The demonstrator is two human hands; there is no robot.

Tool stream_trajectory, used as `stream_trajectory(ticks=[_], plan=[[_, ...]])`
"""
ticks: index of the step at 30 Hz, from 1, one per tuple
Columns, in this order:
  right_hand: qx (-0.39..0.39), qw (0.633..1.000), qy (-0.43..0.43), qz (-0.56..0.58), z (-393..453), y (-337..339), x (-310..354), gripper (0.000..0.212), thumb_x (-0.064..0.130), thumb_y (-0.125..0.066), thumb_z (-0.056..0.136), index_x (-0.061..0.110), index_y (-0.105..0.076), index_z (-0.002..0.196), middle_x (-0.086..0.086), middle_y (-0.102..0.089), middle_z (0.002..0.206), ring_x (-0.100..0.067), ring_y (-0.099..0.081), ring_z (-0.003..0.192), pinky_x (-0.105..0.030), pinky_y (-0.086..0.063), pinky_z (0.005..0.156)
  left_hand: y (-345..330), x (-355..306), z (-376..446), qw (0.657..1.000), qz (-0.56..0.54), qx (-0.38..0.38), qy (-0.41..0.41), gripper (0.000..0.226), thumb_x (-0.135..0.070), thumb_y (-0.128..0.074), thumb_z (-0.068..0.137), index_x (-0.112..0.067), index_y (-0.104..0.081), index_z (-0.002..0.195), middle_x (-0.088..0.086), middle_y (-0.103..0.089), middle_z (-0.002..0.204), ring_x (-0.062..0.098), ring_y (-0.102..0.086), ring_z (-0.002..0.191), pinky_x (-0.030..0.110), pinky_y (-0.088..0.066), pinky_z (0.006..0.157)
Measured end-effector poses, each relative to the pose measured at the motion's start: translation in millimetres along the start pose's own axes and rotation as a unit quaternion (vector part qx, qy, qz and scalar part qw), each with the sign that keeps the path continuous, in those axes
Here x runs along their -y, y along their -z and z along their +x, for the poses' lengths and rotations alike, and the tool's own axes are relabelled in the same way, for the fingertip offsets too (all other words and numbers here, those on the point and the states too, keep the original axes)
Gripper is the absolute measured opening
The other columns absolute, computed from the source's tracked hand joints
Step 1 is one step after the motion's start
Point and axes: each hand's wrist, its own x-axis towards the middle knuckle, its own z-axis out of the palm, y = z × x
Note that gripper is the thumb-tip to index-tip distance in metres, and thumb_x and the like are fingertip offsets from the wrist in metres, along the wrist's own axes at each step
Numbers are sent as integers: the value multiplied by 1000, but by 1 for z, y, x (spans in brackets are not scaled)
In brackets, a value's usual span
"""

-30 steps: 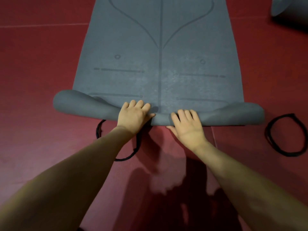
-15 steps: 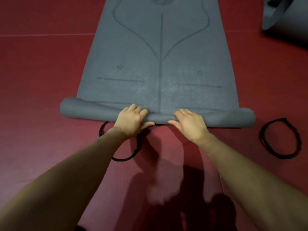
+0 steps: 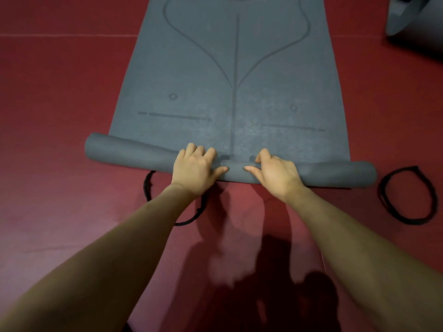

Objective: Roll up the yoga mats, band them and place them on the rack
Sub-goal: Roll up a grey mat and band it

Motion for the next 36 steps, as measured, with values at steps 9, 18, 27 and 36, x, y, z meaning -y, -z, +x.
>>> stream_trajectory(ticks=[9, 18, 27, 36], plan=[[-157, 981, 68, -95, -9, -26, 6, 54, 56, -50, 83, 7, -62, 103, -11, -56, 92, -30, -51, 82, -40, -43, 76, 0, 3, 19, 996, -9, 65, 54, 53, -57, -54, 87, -8, -64, 103, 13, -62, 105, 34, -50, 101, 41, -31, 82], [-85, 988, 91, -90, 12, -5, 0, 53, 55, -41, 85, 10, -67, 97, -9, -62, 85, -31, -60, 82, -36, -46, 71, -11, -3, 20, 996, 56, -16, 69, 43, -49, -41, 88, -13, -65, 85, 8, -60, 80, 31, -57, 76, 45, -46, 85], [-22, 994, 40, -101, 34, 6, -2, 55, 56, -36, 93, 12, -58, 119, -15, -60, 111, -34, -53, 106, -41, -34, 93, -18, 20, 42, 991, 106, -69, -32, 44, -51, -45, 89, -15, -68, 81, 4, -57, 69, 28, -55, 62, 36, -40, 65], [-101, 989, 19, -103, 34, -12, 5, 45, 51, -37, 89, 23, -57, 118, -8, -61, 106, -33, -56, 98, -54, -31, 99, -3, 25, 83, 990, 46, 128, 26, 52, -57, -34, 94, -19, -63, 115, 6, -60, 115, 31, -54, 110, 37, -36, 86]])
